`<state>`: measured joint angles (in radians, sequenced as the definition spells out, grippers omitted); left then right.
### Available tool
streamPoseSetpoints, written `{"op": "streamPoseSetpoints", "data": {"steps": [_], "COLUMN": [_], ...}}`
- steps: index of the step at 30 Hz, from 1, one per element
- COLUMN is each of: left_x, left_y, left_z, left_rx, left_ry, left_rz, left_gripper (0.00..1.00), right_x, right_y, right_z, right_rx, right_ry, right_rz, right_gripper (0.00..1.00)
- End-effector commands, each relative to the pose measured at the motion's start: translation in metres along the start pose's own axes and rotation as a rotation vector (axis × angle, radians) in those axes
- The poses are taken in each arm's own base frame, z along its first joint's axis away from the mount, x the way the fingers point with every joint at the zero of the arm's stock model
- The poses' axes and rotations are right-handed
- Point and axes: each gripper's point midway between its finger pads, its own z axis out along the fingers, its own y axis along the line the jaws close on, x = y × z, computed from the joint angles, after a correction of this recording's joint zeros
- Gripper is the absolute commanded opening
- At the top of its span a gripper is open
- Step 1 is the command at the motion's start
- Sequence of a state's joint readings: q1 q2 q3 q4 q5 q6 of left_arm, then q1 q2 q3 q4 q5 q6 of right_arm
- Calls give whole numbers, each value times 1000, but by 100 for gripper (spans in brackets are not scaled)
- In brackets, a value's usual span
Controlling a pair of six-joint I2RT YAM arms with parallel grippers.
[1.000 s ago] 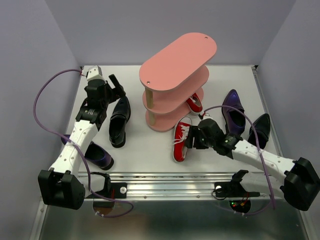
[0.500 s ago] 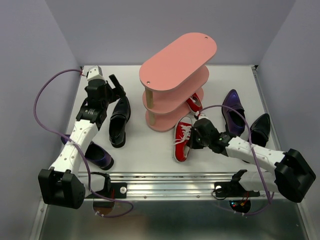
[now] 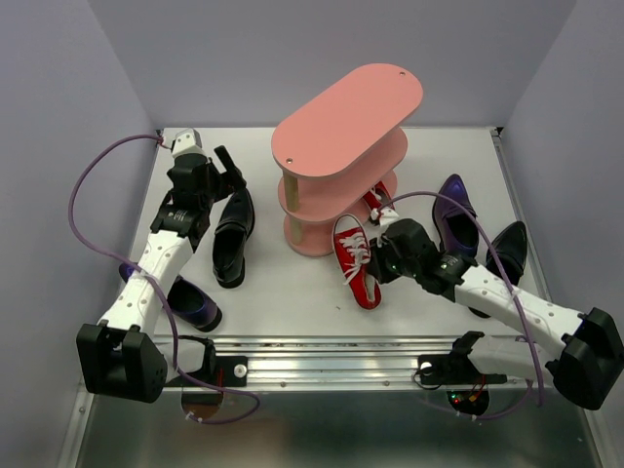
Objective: Place and organize the shoes onto the shoe shelf
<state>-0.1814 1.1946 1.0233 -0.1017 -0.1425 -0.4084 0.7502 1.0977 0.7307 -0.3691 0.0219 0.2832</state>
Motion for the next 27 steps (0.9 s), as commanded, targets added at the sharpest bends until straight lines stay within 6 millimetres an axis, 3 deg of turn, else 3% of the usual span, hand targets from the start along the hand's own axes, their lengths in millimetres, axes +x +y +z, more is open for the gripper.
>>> {"op": "streamPoseSetpoints", "data": {"steps": [1,7,9,10,11,13,21,27], "left_x": [-22,-24,-24,-25,-26,-26,-32,-29], "left_y": [-10,-9,-9,-10,-10,-10,-12,-13], "left_z": [-4,-6,-4,-4,-4,-4,-7,-3], "left_rx": [32,30,29,29,29,28,31,33], "left_ry": [-67,-71,-69,-69,-69,-70,-78,-68], "left_rz": [-6,-4,-1,1,1,7,12,3], "left_gripper": [99,99,99,99,99,99,99,99], "right_x": [-45,-50,-50,-49,-47,-45,-21,-10], "right_y": [18,14,-1,-4,-8,-11,-33,-25], "right_z": [-13,0,10,12,14,14,1,-13], "right_rx": [-78,-45,44,63,85,108,257,222], "right_ry": [-122,-104,-90,-85,-79,-77,-17,1], "right_rz": [-124,-156,-141,-129,-120,-88,97,216], "right_gripper": [1,1,3,26,40,51,57,52]}}
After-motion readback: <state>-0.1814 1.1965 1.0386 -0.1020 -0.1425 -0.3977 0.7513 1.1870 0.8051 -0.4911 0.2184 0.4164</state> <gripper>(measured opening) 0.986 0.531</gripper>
